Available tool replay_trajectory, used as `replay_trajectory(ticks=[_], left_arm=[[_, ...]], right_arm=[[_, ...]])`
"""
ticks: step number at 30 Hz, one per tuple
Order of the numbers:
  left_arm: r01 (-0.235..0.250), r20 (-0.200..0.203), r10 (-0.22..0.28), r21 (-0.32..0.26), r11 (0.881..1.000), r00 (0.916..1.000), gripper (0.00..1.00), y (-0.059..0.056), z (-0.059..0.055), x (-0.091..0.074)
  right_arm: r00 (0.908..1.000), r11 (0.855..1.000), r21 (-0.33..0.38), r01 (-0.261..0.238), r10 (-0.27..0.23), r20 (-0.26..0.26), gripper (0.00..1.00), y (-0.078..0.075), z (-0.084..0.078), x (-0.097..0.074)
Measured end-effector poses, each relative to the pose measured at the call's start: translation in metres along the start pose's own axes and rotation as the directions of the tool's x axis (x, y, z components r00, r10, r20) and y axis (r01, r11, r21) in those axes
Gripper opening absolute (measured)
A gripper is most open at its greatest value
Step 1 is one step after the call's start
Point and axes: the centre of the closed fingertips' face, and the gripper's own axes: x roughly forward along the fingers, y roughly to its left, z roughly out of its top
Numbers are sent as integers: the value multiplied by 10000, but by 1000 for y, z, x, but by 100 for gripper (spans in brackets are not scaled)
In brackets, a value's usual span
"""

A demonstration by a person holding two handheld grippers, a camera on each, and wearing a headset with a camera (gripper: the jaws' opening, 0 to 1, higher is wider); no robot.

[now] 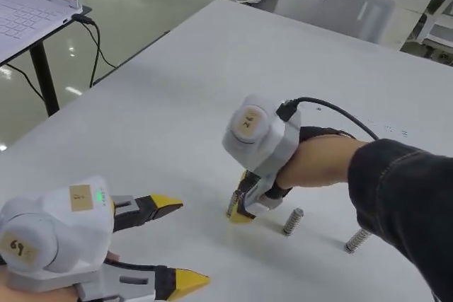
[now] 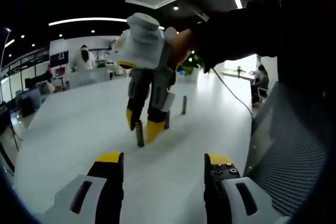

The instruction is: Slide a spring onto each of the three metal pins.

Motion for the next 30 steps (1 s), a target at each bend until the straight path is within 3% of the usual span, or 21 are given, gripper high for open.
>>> replay_trajectory(ticks=[14,26,30], left_arm=[[80,-51,-79,131,9999,10000,57,-2,5,0],[46,-81,-45,130,9999,10000,58,-4,8,0],[0,-52,0,122,9999,10000,58,-4,10,-1]], right_arm=[[9975,9973,678,272,-315,629,54,4,-18,-11],[9843,9917,1197,462,-657,1641,75,10,-23,-21],[9812,9902,1279,564,-786,1762,81,13,-27,-23]])
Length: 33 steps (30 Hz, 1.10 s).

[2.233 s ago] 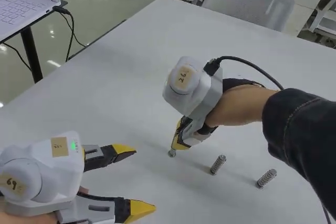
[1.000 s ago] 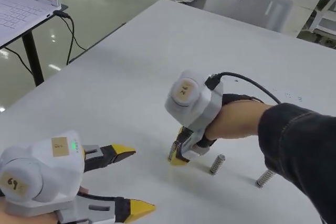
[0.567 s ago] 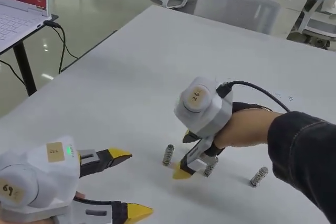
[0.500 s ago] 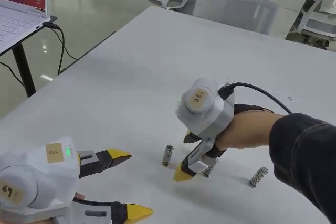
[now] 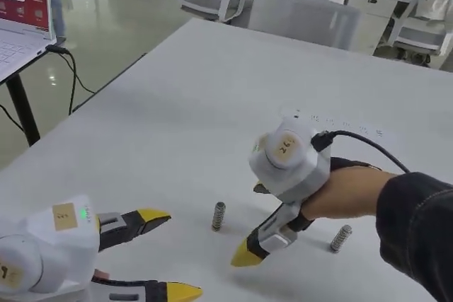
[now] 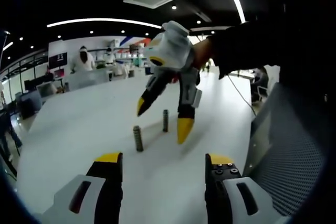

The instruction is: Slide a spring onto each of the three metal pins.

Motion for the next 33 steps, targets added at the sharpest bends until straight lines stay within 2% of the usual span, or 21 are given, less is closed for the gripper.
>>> replay_trajectory(ticks=[5,16,29,33], left_arm=[[-31,34,31,-1,10000,10000,59,1,2,-1],[41,66,-41,56,10000,10000,60,2,8,0],[156,43,-157,191,9997,9999,61,2,12,2],[175,50,-176,201,9996,9998,61,2,13,2]], right_arm=[[9988,9995,75,291,-294,380,89,-1,2,-7],[9922,9950,637,764,-822,937,95,-5,-3,-22],[9756,9812,1356,1370,-1574,1531,98,-8,-14,-44],[9666,9750,1566,1579,-1850,1771,99,-11,-15,-52]])
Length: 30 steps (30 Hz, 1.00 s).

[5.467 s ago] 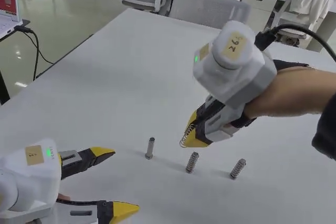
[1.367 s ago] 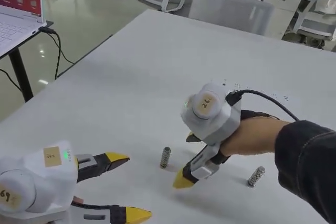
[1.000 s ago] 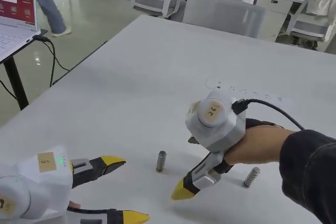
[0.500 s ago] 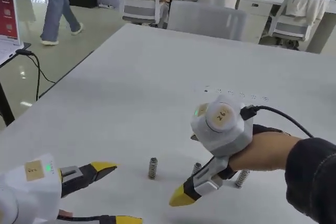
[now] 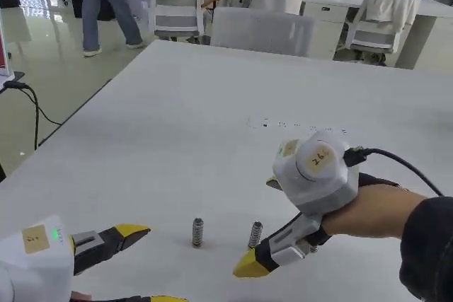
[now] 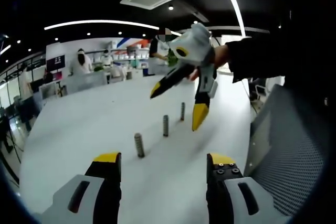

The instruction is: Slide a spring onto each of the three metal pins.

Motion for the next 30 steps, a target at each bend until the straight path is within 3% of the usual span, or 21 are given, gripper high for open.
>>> replay_trajectory(ticks=[10,30], left_arm=[[15,-31,-15,82,10000,10000,62,1,2,0],[231,-115,-228,250,9994,9997,63,-2,6,6]], right_arm=[[9970,9964,621,581,-611,479,99,-12,-8,-20],[9846,9784,1636,1267,-1441,993,99,-20,-35,-52]])
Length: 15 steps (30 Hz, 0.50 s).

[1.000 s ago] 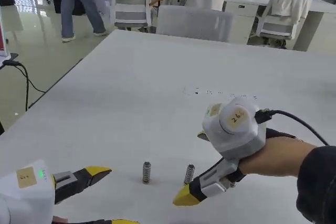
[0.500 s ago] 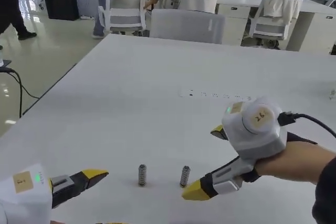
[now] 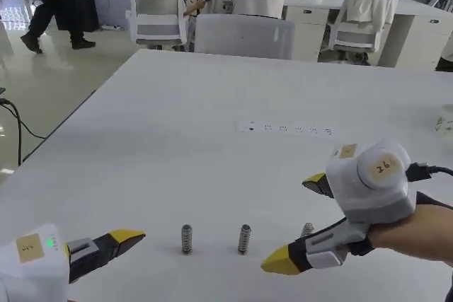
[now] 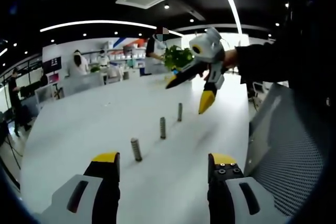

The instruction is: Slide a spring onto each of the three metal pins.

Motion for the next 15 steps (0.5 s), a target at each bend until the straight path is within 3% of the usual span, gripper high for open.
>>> replay_trajectory(ticks=[15], left_arm=[[20,15,-20,48,10000,10000,65,-3,3,1]], right_arm=[[9986,9980,461,439,-451,264,99,-3,-18,-21]])
